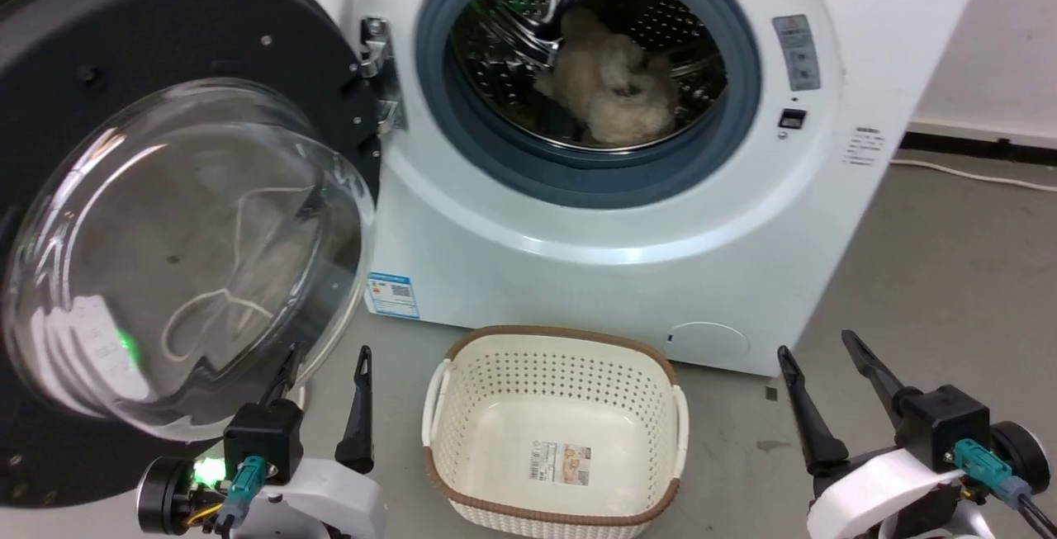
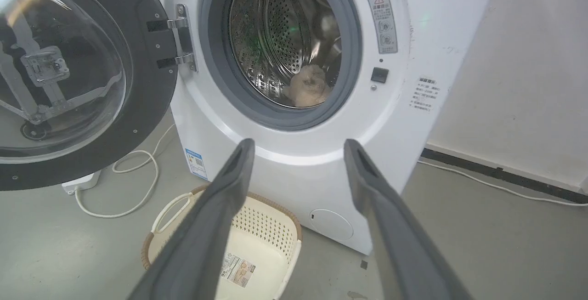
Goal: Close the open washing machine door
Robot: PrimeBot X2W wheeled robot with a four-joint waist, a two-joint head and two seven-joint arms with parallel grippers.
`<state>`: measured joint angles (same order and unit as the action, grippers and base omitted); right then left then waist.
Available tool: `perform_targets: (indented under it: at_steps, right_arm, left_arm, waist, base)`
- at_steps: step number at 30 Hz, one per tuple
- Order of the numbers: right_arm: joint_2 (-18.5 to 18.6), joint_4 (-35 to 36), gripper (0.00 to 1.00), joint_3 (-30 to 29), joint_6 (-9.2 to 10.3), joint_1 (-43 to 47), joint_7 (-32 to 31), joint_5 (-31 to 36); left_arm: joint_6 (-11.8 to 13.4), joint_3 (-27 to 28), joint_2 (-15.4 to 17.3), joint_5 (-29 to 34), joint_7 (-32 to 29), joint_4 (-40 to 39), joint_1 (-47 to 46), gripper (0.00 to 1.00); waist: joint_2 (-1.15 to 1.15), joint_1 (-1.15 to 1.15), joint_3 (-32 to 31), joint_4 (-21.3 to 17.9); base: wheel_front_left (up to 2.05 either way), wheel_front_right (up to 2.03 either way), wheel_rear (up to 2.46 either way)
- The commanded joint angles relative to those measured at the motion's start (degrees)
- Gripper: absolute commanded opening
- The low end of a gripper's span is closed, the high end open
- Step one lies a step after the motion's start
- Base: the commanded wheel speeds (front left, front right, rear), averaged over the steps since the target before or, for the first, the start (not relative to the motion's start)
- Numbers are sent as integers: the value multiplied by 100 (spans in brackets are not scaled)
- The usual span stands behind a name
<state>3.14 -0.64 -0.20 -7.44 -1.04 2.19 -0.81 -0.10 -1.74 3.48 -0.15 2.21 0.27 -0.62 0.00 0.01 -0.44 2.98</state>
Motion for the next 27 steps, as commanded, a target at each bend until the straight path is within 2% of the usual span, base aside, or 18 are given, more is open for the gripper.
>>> perform_targets:
  at_steps: [1, 9, 27]
  right_arm:
    - [-5, -4, 100, 16, -1, 89, 70, -25]
    - [-7, -26, 100, 86, -1, 116, 166, -46]
    - [126, -333, 100, 594, -2, -212, 381, -132]
  left_arm:
    - [25, -33, 50, 25, 66, -13, 20, 100]
    - [57, -92, 128, 22, 162, -49, 59, 100]
    - [334, -163, 228, 23, 377, -362, 275, 100]
  waist:
    - [0, 0, -18, 80]
    - [0, 0, -41, 410]
    - [0, 0, 60, 908]
  base:
    - [0, 0, 0]
    - [0, 0, 0]
    - [-3, -3, -3]
